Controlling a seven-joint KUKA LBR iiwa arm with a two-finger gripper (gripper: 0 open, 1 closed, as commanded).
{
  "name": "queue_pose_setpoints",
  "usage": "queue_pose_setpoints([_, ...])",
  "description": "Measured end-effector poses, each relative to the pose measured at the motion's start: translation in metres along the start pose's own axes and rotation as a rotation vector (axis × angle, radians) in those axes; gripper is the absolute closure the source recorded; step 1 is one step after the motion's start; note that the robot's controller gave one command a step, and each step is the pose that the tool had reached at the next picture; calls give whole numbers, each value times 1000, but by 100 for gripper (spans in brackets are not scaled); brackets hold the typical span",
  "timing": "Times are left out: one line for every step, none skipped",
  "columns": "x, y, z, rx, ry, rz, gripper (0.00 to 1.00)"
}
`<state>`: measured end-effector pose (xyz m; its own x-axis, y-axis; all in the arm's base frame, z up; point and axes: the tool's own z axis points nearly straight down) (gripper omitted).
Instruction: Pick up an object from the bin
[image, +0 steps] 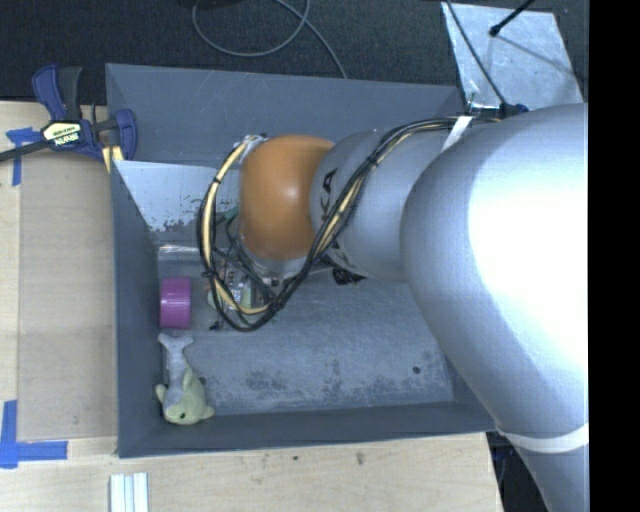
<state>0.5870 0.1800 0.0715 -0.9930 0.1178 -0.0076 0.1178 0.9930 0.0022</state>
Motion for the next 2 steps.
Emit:
queue_pose_setpoints([0, 0, 0, 0, 0, 0, 100])
queue_pose_setpoints([0, 0, -1, 0, 2, 1, 100])
